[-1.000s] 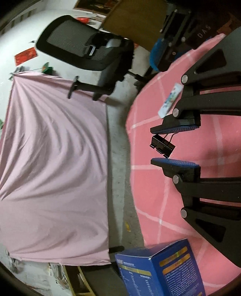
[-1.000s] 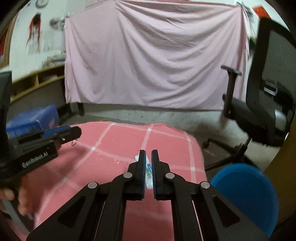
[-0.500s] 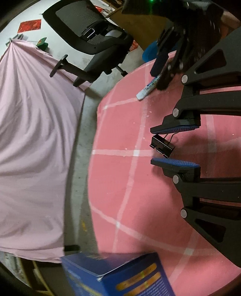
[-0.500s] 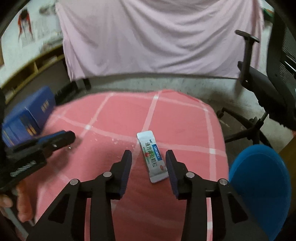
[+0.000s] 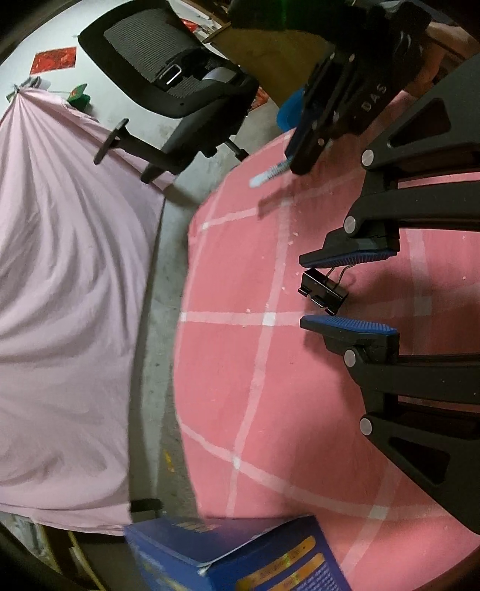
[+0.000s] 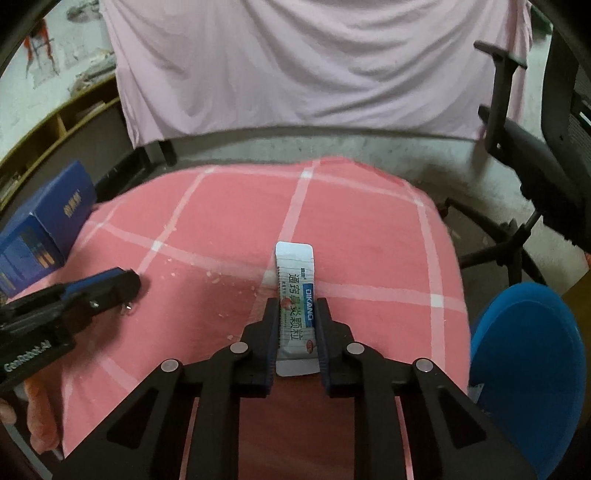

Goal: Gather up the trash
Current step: 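Lift the binder clip and sachet and carry both over the blue bucket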

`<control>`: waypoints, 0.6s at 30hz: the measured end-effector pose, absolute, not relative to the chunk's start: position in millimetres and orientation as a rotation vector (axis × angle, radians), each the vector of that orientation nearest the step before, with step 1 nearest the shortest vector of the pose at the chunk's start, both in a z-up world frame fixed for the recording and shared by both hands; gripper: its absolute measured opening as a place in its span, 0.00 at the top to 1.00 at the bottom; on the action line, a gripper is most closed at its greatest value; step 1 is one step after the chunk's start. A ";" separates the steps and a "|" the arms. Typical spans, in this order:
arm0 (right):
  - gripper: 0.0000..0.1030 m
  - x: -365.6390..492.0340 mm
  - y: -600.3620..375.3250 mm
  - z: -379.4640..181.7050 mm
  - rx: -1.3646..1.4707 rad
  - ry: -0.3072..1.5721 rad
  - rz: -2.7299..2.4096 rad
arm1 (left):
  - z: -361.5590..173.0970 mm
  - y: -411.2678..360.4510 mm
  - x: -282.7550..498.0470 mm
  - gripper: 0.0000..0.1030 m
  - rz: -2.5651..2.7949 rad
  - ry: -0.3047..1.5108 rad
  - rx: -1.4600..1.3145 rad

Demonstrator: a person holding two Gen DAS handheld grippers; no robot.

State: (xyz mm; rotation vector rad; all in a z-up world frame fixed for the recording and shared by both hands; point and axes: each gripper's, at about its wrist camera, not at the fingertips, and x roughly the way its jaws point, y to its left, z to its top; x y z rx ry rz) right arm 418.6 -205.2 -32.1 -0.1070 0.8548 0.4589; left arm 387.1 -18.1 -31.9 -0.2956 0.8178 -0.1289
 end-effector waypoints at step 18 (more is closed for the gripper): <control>0.84 300.3 -281.1 70.6 0.080 0.171 0.417 | 60.6 -87.0 267.5 0.79 -0.185 0.207 -0.058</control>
